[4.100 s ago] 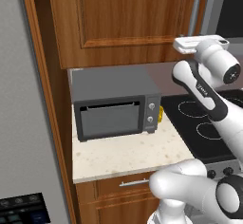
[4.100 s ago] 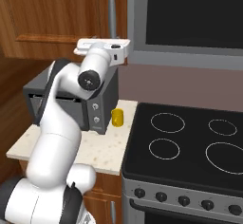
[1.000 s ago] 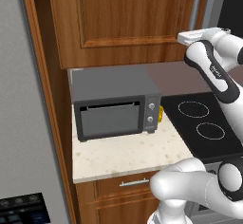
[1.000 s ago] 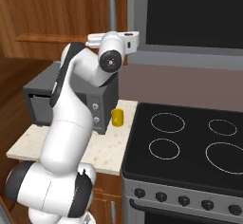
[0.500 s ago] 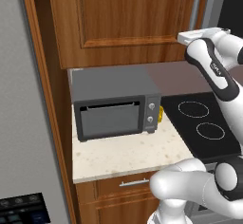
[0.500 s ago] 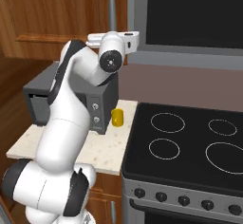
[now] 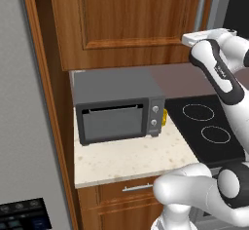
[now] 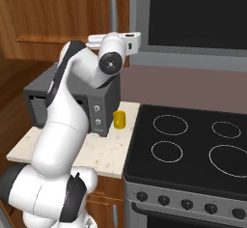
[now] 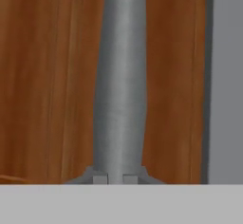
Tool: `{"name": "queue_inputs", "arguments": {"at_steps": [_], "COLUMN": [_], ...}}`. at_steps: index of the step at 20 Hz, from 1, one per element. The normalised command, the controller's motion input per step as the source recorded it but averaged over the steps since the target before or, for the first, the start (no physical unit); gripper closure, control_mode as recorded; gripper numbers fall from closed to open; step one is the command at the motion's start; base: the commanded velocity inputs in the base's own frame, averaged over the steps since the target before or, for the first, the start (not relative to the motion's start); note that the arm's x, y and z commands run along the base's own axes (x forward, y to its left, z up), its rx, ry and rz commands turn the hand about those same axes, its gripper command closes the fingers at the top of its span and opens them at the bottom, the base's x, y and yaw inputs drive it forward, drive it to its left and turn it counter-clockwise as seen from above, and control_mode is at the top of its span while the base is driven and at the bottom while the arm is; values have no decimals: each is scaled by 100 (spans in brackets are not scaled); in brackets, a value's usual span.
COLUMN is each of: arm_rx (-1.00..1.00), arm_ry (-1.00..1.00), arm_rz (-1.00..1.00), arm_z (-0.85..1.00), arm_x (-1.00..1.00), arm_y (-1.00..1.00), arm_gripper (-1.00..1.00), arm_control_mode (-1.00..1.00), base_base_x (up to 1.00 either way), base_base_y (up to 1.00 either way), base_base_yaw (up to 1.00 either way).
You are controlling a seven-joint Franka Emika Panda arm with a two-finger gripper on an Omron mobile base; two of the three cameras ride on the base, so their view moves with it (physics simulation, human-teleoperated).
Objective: Pick the bar soap and bar soap from the cabinet and place them on the counter.
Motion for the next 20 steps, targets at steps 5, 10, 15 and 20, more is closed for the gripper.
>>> {"name": "queue_inputs", "arguments": {"at_steps": [5, 10, 15, 20], "arm_rx": [-1, -4, -5, -4], "arm_ry": [2, 10, 12, 9], "arm_rz": [0, 0, 0, -3], "arm_z": [4, 1, 1, 1], "arm_x": [-20, -25, -34, -42], "arm_y": [-9, -7, -6, -4], "arm_gripper": [100, 100, 100, 100], "arm_control_mode": [-100, -100, -100, -100], "base_base_x": [0, 0, 0, 0], "base_base_y": [0, 0, 0, 0], "base_base_yaw": [0, 0, 0, 0]}}
